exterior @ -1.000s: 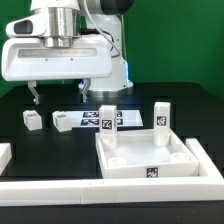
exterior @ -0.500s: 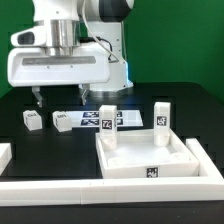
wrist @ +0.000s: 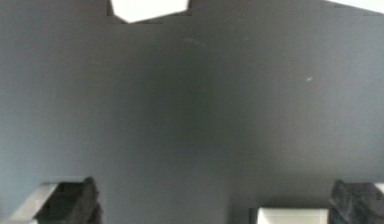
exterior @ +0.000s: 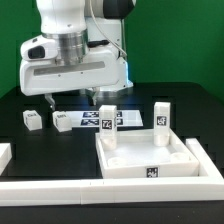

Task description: Assemble square table

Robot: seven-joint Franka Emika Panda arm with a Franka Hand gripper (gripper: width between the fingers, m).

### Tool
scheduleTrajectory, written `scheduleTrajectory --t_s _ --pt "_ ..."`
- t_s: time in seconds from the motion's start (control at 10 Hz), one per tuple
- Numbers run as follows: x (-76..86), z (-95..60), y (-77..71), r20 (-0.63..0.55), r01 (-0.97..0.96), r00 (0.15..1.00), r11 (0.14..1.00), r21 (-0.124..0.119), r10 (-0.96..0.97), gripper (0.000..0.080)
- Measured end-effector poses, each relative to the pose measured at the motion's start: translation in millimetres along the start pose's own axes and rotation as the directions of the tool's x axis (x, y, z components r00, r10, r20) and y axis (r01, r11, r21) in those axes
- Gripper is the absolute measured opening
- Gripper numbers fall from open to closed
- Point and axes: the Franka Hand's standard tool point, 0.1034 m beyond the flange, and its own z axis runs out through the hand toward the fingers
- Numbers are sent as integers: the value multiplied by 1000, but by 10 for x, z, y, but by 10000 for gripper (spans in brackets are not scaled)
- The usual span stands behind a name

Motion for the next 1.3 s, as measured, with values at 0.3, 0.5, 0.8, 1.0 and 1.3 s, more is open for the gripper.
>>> scheduleTrajectory --t_s 0.3,0.5,0.8,1.0,1.3 --pt "-295 376 146 124 105 986 994 28 -108 648" --pt "-384 417 106 236 106 965 993 56 -116 648" --pt "-359 447 -12 380 109 914 989 104 -141 648" --pt "-410 539 145 378 133 911 985 111 -166 648" --pt "-440 570 217 351 156 921 986 65 -169 648"
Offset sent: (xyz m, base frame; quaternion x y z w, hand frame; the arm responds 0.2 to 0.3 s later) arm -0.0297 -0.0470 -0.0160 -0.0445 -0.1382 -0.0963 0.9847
